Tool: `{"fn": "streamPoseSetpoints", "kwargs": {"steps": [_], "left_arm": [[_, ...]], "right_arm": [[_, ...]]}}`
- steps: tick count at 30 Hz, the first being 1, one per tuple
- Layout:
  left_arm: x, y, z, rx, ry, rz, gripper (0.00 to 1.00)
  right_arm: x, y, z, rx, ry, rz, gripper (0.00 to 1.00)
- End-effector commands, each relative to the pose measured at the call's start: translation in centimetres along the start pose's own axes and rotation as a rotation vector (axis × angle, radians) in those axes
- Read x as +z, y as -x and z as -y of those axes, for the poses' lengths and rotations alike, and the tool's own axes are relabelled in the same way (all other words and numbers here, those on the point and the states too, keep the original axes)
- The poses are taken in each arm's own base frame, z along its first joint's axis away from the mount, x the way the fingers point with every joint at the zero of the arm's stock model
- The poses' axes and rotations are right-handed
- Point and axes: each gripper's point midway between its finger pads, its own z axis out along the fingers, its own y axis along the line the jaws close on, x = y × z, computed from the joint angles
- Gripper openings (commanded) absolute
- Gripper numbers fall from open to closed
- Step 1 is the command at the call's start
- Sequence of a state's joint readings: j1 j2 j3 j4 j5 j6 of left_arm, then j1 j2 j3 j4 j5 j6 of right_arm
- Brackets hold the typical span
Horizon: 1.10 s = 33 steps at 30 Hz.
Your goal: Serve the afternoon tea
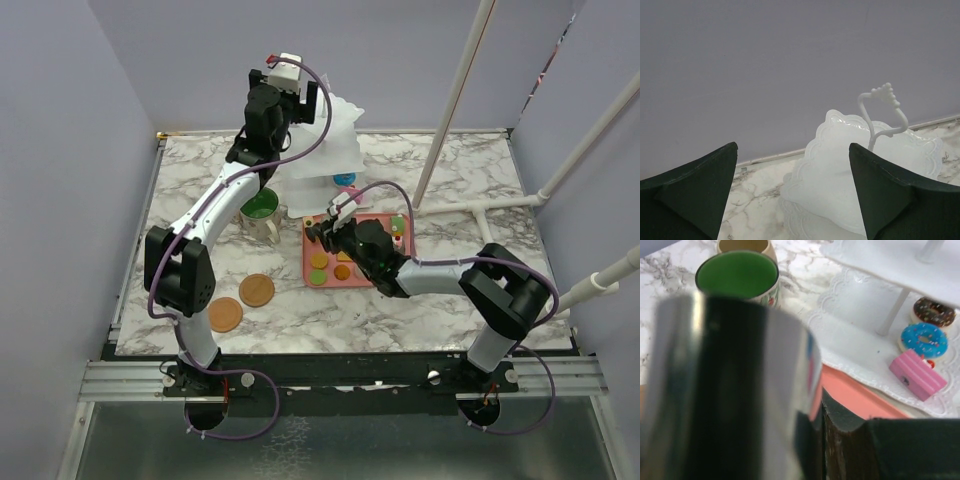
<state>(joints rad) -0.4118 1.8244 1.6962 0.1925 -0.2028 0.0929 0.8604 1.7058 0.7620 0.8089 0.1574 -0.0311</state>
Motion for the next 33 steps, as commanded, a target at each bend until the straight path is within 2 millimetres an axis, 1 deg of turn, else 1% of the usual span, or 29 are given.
{"fn": "streamPoseSetpoints", "kwargs": {"steps": [1, 5, 8, 11, 18, 23, 28, 30, 33], "left_arm": [[-1.1, 1.1, -0.3, -0.010, -0.028, 0.009, 0.93], [-1.3, 1.3, -0.6, -0.008, -0.030, 0.009, 0.92], [-1.5, 1.3, -0.9, -0.005, -0.033, 0.007, 0.92], [-1.6, 1.2, -1.2, -0.005, -0.032, 0.007, 0.92], [-1.6, 0.8, -1.5, -0.003, -0.036, -0.001, 0.91], [-1.5, 0.9, -1.4, -0.003, -0.047, 0.001, 0.91], [-1.5, 0.8, -1.3, -0.001, -0.052, -0.001, 0.90], [-1.5, 0.9, -1.3, 0.000, -0.053, 0.000, 0.90], [-1.4, 0.8, -1.3, -0.001, -0.052, -0.003, 0.90]], "right_arm": [[1.1, 4.3, 2.2, -0.034, -0.083, 0.100, 0.23], [2.1, 5.5, 4.3, -0.042, -0.121, 0.131, 0.22], [2.8, 5.9, 5.5, -0.049, -0.135, 0.140, 0.22], [3.6, 5.6, 6.5, -0.063, -0.144, 0.137, 0.22], [5.0, 4.2, 8.5, -0.072, -0.171, 0.130, 0.22], [6.1, 3.7, 9.2, -0.061, -0.187, 0.137, 0.23], [6.9, 3.3, 9.8, -0.037, -0.212, 0.141, 0.23], [7.1, 3.0, 9.9, -0.030, -0.217, 0.139, 0.23], [7.3, 1.9, 10.1, -0.024, -0.224, 0.119, 0.23]]}}
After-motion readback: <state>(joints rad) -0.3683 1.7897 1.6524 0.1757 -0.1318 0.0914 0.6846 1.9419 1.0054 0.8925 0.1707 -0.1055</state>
